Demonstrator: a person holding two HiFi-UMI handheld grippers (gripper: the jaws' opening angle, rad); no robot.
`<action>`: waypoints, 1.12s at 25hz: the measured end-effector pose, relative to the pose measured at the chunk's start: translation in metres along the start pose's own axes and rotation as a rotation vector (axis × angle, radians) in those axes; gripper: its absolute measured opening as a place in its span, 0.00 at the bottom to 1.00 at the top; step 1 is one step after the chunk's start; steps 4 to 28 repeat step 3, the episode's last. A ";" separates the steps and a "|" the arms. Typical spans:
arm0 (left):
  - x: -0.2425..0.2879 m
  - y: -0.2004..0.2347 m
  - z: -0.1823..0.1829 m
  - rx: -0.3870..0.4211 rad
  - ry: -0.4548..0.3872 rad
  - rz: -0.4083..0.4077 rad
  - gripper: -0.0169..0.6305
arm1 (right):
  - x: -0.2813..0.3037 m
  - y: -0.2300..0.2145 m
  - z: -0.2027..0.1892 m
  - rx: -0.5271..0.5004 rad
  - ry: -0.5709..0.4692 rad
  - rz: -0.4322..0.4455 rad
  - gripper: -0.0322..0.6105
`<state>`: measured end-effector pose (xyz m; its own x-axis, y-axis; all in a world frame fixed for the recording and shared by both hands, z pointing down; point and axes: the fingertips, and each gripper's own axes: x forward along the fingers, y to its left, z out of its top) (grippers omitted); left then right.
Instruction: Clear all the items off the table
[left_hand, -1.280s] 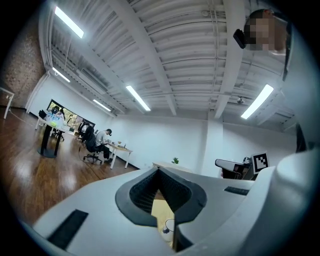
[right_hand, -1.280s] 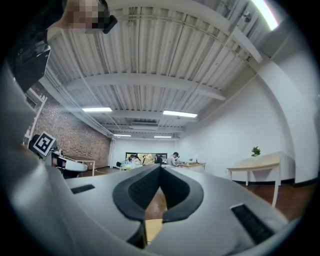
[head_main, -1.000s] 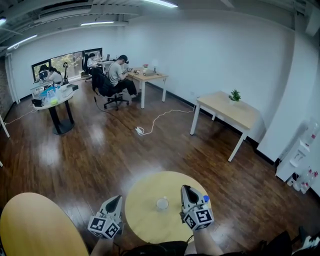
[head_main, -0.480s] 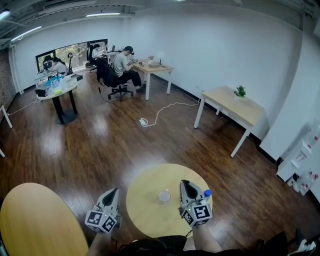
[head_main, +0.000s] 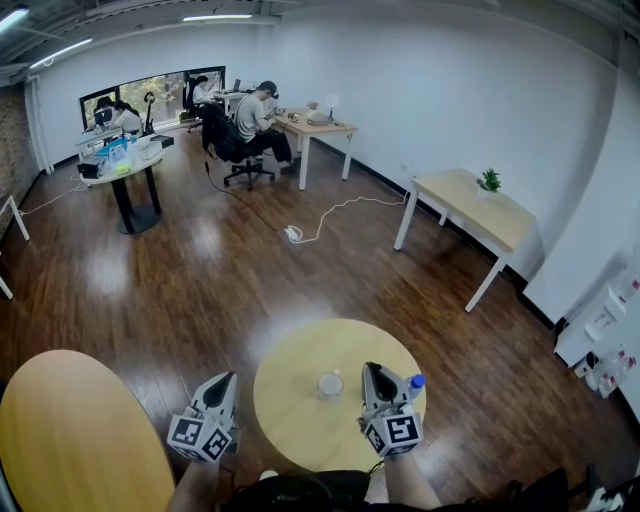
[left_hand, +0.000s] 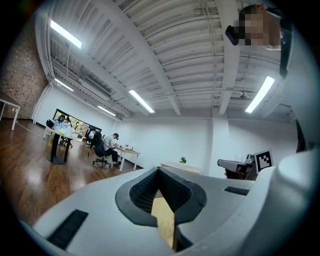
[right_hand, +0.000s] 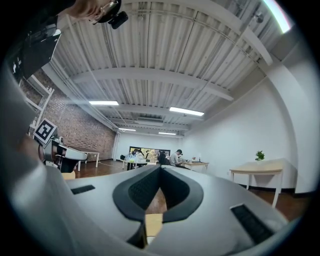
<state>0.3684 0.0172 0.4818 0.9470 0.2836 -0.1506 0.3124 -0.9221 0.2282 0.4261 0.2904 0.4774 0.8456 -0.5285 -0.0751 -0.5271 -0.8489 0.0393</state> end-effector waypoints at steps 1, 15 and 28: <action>-0.001 0.001 -0.001 -0.003 -0.001 0.002 0.02 | 0.000 0.001 0.000 -0.014 0.000 -0.001 0.05; -0.002 0.004 -0.002 -0.008 -0.010 0.008 0.02 | -0.001 0.003 -0.001 -0.047 -0.003 -0.002 0.05; -0.002 0.004 -0.002 -0.008 -0.010 0.008 0.02 | -0.001 0.003 -0.001 -0.047 -0.003 -0.002 0.05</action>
